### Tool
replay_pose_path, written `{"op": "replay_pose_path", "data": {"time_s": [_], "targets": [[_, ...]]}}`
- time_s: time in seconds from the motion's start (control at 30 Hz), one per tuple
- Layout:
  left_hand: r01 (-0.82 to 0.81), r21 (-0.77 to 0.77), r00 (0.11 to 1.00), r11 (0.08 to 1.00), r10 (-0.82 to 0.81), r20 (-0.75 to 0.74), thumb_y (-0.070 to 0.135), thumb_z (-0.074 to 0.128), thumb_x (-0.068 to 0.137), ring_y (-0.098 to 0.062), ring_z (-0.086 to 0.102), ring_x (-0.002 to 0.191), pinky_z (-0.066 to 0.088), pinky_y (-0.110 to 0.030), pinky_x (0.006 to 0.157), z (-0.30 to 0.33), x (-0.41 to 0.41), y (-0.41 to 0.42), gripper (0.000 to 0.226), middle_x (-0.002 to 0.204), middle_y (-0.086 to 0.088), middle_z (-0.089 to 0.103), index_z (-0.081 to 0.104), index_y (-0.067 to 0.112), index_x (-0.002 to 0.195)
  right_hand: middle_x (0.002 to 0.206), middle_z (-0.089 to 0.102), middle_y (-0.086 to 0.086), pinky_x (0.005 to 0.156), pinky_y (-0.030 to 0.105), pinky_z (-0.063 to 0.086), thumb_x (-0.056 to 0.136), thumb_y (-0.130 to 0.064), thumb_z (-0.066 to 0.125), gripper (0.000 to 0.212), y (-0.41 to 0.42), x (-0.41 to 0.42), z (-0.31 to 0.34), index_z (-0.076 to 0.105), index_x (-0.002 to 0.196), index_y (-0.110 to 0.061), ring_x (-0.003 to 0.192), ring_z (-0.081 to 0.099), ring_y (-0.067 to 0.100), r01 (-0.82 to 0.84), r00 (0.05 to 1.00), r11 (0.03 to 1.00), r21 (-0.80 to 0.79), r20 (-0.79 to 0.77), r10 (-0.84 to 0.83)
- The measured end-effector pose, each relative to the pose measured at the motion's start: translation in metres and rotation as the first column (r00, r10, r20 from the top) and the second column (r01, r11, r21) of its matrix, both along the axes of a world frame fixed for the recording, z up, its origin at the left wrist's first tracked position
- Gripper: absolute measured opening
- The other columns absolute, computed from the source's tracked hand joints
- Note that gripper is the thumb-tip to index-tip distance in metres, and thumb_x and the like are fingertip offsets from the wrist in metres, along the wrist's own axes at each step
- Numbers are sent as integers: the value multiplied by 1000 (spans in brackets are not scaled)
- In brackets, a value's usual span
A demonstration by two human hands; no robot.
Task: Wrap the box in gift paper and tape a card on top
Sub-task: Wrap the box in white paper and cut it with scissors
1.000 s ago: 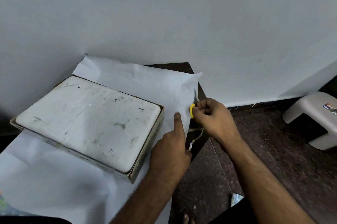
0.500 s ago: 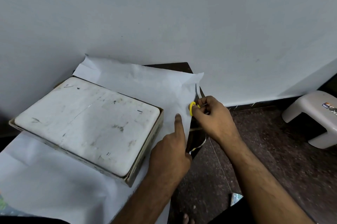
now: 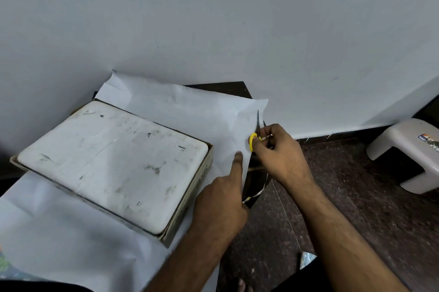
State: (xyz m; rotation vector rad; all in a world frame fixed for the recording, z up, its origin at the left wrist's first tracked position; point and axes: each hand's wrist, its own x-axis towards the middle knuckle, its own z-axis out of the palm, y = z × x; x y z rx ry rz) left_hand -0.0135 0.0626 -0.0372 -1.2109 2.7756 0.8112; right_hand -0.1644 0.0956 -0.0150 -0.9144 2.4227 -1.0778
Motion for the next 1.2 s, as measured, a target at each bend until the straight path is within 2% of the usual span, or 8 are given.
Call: {"op": "replay_pose_path", "data": {"time_s": [0.2, 0.37, 0.57, 0.67, 0.77, 0.87, 1.03, 1.2], "targets": [[6, 16, 999, 1000, -7, 31, 23, 66, 92, -15, 56, 77, 52, -31, 67, -1, 0, 0, 108, 88, 2, 55, -19, 34, 158, 85, 69, -10, 81, 47, 57, 88, -57, 59, 25, 0, 1, 0, 57, 96, -33, 82, 67, 11, 31, 999, 999, -33, 16, -30], [5, 37, 1000, 999, -6, 16, 24, 67, 93, -13, 57, 78, 53, -31, 70, 1, 1, -2, 106, 88, 2, 57, -15, 35, 159, 85, 68, -9, 80, 46, 58, 92, -46, 61, 17, 0, -1, 1, 58, 97, -30, 81, 66, 12, 24, 1000, 999, -24, 11, -24], [28, 23, 997, 999, -29, 68, 25, 63, 95, -14, 49, 76, 44, -30, 67, 6, 2, 2, 102, 88, 2, 51, -15, 34, 160, 84, 70, -9, 81, 48, 58, 85, -58, 59, 25, 0, -1, 0, 57, 92, -34, 82, 70, 14, 55, 997, 997, -52, 60, -52], [42, 26, 996, 999, -43, 75, 22, 65, 93, -15, 51, 79, 49, -32, 71, 6, 3, 1, 104, 97, -3, 62, -14, 34, 160, 85, 70, -6, 80, 49, 59, 89, -50, 61, 20, 0, -2, 0, 57, 93, -31, 82, 70, 16, 45, 998, 998, -53, 56, -42], [51, 36, 995, 998, -54, 79, 24, 66, 94, -15, 54, 81, 53, -34, 75, 7, 4, 0, 105, 103, -4, 66, -15, 34, 160, 83, 70, -6, 81, 48, 58, 88, -52, 60, 22, 0, -2, 1, 57, 92, -31, 82, 69, 16, 55, 997, 997, -60, 54, -51], [52, 41, 995, 998, -55, 83, 26, 65, 95, -15, 53, 79, 49, -32, 71, 6, 4, 1, 104, 101, -4, 64, -17, 34, 159, 83, 71, -6, 81, 49, 58, 83, -57, 58, 27, 0, -1, 1, 57, 90, -31, 81, 70, 17, 69, 995, 995, -73, 72, -63], [53, 63, 994, 997, -58, 88, 19, 65, 92, -16, 53, 78, 48, -31, 70, 9, 5, 1, 107, 89, 0, 55, -16, 33, 160, 87, 70, -6, 82, 48, 58, 92, -47, 59, 19, 0, -3, -1, 56, 95, -28, 84, 69, 17, 57, 998, 997, -50, 39, -55], [70, 71, 991, 995, -78, 113, 21, 67, 94, -14, 54, 83, 54, -32, 80, 11, 5, 2, 108, 108, -5, 65, -19, 30, 159, 85, 71, -6, 82, 48, 58, 86, -58, 57, 29, 0, -4, -1, 55, 100, -33, 83, 71, 15, 75, 994, 993, -96, 89, -66]]}}
